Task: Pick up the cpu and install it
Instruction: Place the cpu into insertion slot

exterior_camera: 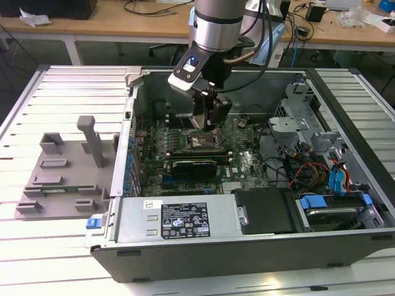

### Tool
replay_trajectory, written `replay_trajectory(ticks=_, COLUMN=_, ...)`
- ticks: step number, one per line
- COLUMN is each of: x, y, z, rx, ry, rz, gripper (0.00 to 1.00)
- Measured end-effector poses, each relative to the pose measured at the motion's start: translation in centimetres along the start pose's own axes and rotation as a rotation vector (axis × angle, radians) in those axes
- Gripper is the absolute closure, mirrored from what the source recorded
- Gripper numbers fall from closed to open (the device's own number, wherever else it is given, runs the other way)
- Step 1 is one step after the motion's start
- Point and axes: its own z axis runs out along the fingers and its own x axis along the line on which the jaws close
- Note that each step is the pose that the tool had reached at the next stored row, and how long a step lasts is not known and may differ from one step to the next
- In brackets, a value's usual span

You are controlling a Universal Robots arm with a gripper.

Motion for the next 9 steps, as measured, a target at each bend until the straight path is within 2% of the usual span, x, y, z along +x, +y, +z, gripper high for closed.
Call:
replay_trajectory(ticks=3, x=0.00, y=0.00, z=0.01, rx=0.0011, ry=0.0014, rz=0.048, gripper=0.45)
replay_trajectory(ticks=9, x=0.00, y=0.00, z=0.01, rx=0.0026, ry=0.0032, rz=0.108, gripper=0.45)
